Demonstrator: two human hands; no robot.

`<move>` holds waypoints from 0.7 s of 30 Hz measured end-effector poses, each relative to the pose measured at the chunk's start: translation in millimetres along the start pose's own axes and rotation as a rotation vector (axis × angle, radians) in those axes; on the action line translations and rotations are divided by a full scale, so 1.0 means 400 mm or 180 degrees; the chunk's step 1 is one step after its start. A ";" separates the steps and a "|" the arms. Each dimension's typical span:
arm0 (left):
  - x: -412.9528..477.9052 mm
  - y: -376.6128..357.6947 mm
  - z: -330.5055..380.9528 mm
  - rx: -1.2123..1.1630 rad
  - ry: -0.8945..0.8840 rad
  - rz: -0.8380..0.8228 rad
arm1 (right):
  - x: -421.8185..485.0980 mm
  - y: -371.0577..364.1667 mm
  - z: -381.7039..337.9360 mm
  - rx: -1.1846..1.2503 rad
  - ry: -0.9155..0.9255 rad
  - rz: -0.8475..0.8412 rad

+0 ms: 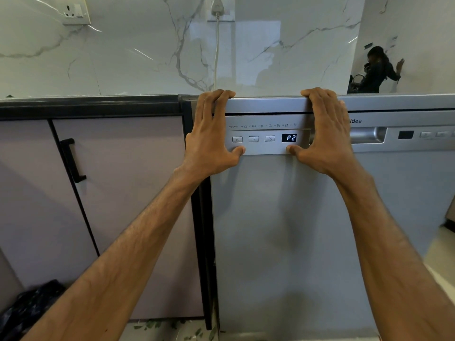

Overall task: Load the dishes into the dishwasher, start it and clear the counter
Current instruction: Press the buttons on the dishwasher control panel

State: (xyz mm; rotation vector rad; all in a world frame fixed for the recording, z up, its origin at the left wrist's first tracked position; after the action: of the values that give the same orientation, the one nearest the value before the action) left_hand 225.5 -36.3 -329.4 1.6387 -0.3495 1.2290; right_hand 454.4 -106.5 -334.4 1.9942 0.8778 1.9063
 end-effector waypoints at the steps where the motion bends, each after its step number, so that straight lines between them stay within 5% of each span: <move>1: 0.000 0.001 0.000 0.0001 0.0002 0.0003 | 0.000 0.000 0.000 0.0002 0.0000 -0.0001; 21: 0.002 0.005 0.019 0.0283 0.0259 -0.0118 | -0.007 -0.016 0.007 -0.0217 -0.0121 0.0017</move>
State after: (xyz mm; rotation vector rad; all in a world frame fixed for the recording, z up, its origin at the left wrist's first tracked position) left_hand 228.7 -43.3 -327.6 1.6576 -0.2156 1.2949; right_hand 455.6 -102.3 -340.7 1.9883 0.7877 1.8692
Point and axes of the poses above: each hand's wrist, its own x-axis towards the middle knuckle, its own y-axis out of the back of the hand, z = x × y, the point moved 7 cm from there along x, towards the middle knuckle, and after that the axes turned 7 degrees about -z, right-handed, at the moved point
